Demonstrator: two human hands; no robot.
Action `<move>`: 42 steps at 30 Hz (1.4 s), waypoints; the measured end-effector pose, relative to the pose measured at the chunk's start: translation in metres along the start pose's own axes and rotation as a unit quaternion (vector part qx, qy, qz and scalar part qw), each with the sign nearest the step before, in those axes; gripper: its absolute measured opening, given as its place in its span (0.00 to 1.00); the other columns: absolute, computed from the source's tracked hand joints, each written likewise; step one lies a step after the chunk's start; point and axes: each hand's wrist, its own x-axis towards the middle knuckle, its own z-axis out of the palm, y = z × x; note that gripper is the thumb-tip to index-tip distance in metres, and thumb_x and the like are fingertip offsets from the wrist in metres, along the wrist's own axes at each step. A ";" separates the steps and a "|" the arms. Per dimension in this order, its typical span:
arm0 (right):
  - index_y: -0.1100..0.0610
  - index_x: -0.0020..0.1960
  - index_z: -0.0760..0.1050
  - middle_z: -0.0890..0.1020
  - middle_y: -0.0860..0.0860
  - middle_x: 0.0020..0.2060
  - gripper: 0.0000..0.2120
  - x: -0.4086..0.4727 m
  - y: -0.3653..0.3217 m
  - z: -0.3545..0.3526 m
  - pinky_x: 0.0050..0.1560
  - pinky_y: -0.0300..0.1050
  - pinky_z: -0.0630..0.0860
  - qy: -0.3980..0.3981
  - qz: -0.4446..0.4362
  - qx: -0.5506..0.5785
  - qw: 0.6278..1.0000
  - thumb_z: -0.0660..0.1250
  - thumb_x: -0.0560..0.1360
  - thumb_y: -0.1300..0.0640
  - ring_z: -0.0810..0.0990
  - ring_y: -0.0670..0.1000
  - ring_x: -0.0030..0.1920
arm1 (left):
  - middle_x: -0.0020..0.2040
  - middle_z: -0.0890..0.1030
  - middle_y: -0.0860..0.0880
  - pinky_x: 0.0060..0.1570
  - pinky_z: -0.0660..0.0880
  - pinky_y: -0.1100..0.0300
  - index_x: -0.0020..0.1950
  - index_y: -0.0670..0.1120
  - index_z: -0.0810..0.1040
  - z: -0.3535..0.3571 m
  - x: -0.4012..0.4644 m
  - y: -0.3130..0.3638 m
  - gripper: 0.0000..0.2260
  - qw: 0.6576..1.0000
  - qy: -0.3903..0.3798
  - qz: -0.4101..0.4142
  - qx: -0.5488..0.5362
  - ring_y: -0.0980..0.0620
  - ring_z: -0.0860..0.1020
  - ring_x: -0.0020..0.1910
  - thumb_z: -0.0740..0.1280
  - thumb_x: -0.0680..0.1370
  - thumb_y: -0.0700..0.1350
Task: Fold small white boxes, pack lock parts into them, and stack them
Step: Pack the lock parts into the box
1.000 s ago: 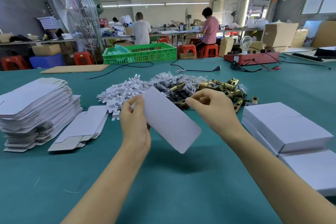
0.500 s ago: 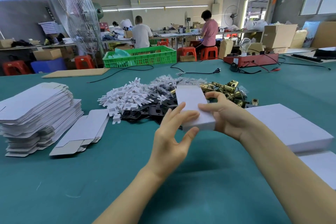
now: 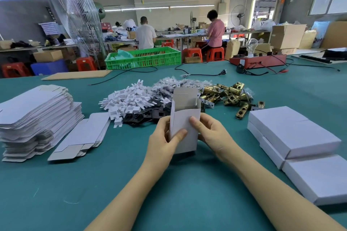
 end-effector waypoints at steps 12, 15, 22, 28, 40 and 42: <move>0.52 0.56 0.80 0.85 0.49 0.50 0.13 -0.005 0.010 0.008 0.47 0.36 0.77 -0.039 -0.036 0.007 0.999 0.67 0.73 0.52 0.83 0.45 0.50 | 0.49 0.86 0.53 0.47 0.79 0.63 0.55 0.51 0.80 -0.009 0.008 -0.010 0.22 0.995 -0.049 -0.081 -0.037 0.53 0.83 0.51 0.79 0.63 0.42; 0.54 0.57 0.80 0.85 0.53 0.52 0.14 -0.004 0.011 0.008 0.52 0.41 0.78 -0.035 -0.031 0.009 0.999 0.67 0.72 0.51 0.82 0.48 0.52 | 0.49 0.86 0.50 0.50 0.80 0.59 0.54 0.49 0.82 -0.010 0.008 -0.011 0.21 0.992 -0.068 -0.096 -0.042 0.51 0.83 0.51 0.78 0.62 0.43; 0.55 0.54 0.79 0.84 0.56 0.50 0.16 0.000 0.006 -0.003 0.55 0.50 0.79 -0.022 0.037 -0.026 0.999 0.69 0.70 0.47 0.82 0.52 0.52 | 0.47 0.86 0.52 0.52 0.80 0.55 0.52 0.50 0.82 -0.007 0.010 -0.010 0.19 0.994 -0.013 -0.108 -0.016 0.50 0.83 0.50 0.79 0.62 0.46; 0.59 0.40 0.76 0.80 0.55 0.35 0.06 0.032 -0.011 -0.044 0.36 0.39 0.78 0.243 0.061 -0.086 0.964 0.66 0.76 0.64 0.79 0.49 0.34 | 0.47 0.85 0.55 0.51 0.80 0.52 0.47 0.55 0.80 -0.012 0.015 -0.014 0.16 0.990 0.048 -0.129 -0.018 0.53 0.83 0.48 0.81 0.65 0.44; 0.60 0.66 0.64 0.66 0.63 0.62 0.17 0.136 -0.032 -0.092 0.42 0.51 0.70 0.225 0.073 -0.642 0.729 0.61 0.78 0.60 0.71 0.61 0.43 | 0.45 0.85 0.57 0.48 0.79 0.57 0.48 0.55 0.81 -0.014 0.019 -0.025 0.12 0.989 0.030 -0.134 -0.045 0.55 0.83 0.47 0.78 0.69 0.43; 0.57 0.71 0.62 0.62 0.64 0.66 0.22 0.146 -0.034 -0.095 0.45 0.52 0.73 0.210 0.077 -0.654 0.723 0.62 0.79 0.58 0.73 0.64 0.43 | 0.45 0.85 0.58 0.49 0.79 0.56 0.49 0.55 0.81 -0.014 0.019 -0.024 0.12 0.990 0.026 -0.134 -0.048 0.56 0.83 0.46 0.78 0.70 0.43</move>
